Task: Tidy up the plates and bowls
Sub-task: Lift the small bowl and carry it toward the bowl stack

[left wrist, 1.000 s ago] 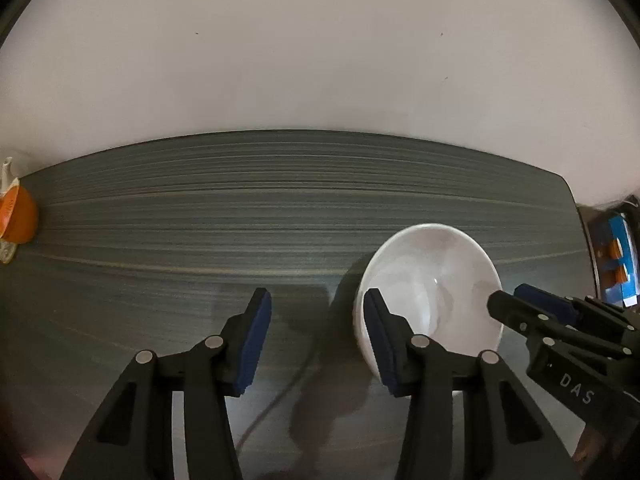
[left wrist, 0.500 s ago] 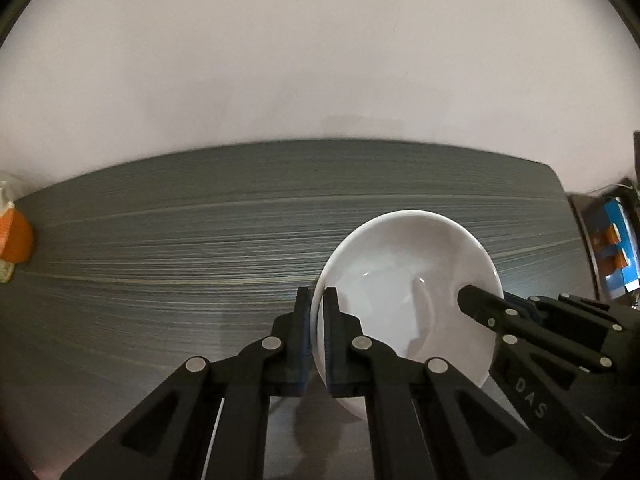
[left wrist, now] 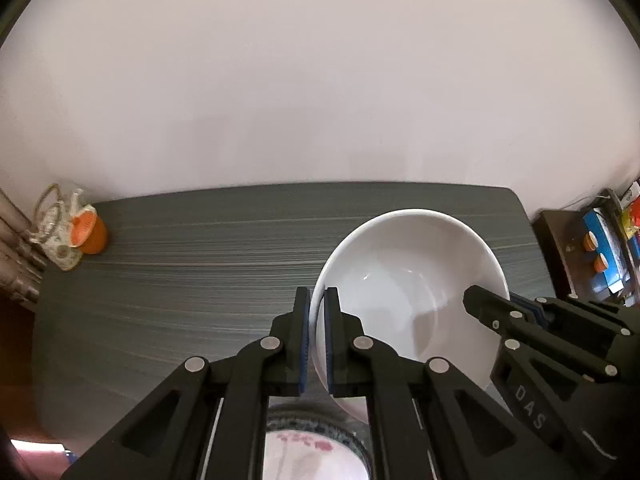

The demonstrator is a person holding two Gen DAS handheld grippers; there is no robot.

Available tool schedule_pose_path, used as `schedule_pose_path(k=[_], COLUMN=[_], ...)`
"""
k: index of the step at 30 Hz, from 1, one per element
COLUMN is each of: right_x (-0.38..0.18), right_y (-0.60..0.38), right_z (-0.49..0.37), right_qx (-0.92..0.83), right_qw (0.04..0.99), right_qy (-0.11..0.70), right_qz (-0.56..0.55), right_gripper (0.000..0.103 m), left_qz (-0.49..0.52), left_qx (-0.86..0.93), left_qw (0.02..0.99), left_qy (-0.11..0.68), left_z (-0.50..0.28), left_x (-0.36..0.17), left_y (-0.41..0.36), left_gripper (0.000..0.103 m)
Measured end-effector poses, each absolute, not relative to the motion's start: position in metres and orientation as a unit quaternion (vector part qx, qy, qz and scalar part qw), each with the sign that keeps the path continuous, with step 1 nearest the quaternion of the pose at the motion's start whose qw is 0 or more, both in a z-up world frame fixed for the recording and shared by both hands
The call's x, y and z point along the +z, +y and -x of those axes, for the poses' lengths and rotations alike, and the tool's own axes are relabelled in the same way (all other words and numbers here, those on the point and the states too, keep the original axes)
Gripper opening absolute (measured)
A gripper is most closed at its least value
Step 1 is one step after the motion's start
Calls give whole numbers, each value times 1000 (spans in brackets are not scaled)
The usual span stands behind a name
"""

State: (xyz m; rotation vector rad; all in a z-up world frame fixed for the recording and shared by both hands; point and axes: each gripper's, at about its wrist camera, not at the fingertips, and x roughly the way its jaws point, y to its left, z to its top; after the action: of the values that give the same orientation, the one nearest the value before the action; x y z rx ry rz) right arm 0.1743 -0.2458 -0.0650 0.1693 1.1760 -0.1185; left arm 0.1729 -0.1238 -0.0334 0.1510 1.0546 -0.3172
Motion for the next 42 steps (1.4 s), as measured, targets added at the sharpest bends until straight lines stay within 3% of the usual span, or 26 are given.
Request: schedule_pose_path(k=[10,42], right_x=[1,70], right_y=[-231,-268], right_z=[-130,-33], right_qx=[-59,-91], right_qw=[844,867], right_qy=[528,483], right_qz=[-76,-79], right_gripper=[6,5], left_qz=[-76,-88], left_qx=[-155,-200], left_qw=[865,879], left_qy=[471,424], left_z=[-141,-44], left_x=[12,76], left_y=[-120,-156], left_gripper=[4,4])
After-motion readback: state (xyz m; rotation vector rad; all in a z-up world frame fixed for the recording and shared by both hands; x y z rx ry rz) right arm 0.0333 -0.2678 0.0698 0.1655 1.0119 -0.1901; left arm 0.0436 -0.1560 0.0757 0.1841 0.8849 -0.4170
